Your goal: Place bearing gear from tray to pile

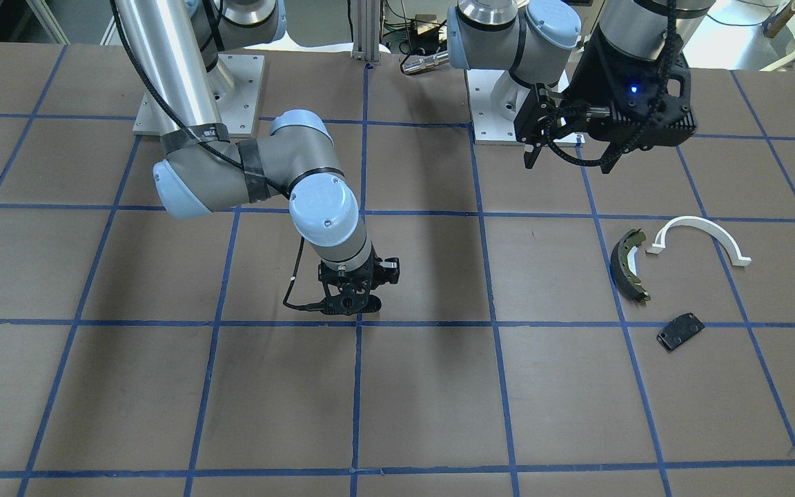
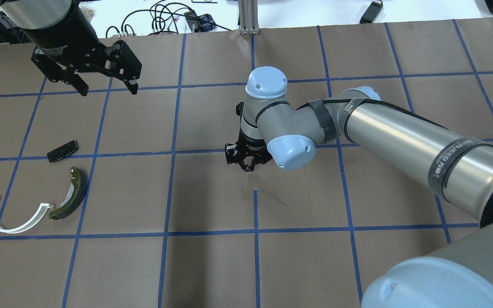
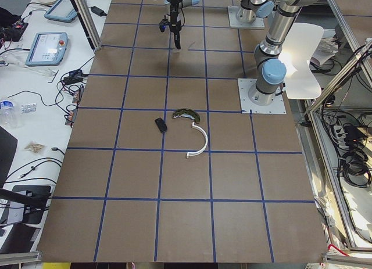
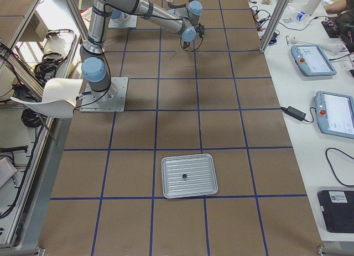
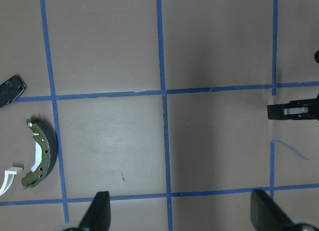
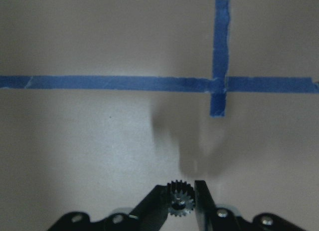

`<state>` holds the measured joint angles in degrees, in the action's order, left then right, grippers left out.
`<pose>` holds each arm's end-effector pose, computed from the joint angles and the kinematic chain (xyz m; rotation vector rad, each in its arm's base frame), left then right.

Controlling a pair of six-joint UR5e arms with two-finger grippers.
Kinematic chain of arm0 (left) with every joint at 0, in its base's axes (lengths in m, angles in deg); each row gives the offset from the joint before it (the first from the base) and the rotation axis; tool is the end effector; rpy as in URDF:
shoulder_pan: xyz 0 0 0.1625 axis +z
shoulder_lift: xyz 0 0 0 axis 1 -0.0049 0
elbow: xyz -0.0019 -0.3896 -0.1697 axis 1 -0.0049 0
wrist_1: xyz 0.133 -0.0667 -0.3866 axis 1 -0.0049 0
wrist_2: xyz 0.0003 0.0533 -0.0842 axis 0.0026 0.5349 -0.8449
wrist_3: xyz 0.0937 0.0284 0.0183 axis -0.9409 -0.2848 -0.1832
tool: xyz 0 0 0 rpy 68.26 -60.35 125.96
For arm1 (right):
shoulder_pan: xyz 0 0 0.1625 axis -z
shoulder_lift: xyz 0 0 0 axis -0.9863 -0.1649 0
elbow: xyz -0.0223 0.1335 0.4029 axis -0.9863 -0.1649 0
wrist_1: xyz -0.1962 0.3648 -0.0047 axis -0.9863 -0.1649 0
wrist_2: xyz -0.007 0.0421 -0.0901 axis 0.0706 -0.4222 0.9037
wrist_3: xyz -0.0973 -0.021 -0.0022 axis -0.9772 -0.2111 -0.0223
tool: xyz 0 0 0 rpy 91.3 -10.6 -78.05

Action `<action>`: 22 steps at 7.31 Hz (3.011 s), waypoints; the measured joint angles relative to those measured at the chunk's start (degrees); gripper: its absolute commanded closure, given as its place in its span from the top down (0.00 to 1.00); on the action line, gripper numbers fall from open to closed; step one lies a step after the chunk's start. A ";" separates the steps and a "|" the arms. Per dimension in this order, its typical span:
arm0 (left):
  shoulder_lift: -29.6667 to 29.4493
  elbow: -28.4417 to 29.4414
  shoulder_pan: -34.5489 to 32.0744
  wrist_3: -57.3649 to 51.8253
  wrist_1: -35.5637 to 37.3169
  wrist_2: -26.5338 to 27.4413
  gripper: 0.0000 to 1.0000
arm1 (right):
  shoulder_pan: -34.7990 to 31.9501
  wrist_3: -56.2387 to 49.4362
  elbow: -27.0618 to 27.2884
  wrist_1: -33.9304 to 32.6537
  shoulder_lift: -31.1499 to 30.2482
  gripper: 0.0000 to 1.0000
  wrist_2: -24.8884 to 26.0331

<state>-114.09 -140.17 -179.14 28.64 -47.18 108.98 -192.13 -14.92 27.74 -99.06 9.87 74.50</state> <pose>-0.1302 -0.4966 0.5307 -0.0593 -3.1230 0.0254 0.3667 -0.5047 0.1906 -0.0070 2.9521 0.1945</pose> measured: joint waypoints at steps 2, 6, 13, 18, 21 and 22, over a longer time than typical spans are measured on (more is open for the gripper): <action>-0.05 0.33 -0.04 -0.01 -0.03 -0.18 1.00 | -1.71 1.61 0.44 -1.49 0.18 0.66 -0.32; -2.67 -2.87 0.37 -0.48 0.32 -0.23 1.00 | -0.78 0.94 -0.52 -1.56 -0.66 0.84 0.28; -14.33 -28.92 -8.62 12.71 39.52 -0.38 1.00 | 36.91 -39.74 -1.41 13.59 -10.02 0.87 10.56; -22.48 -28.59 -21.46 27.00 52.79 -0.82 0.98 | 63.08 -73.96 -3.10 9.42 -6.93 0.83 16.89; -24.30 -28.51 -22.11 26.76 53.60 -0.40 0.00 | 72.77 -85.19 -8.28 5.95 0.13 0.83 18.11; -24.50 -28.47 -22.20 26.80 53.64 -0.34 0.00 | 74.55 -87.95 -10.94 5.13 2.95 0.83 18.10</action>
<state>-138.59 -168.64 -201.35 55.44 6.46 108.64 -117.58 -102.88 16.80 -93.93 12.82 92.60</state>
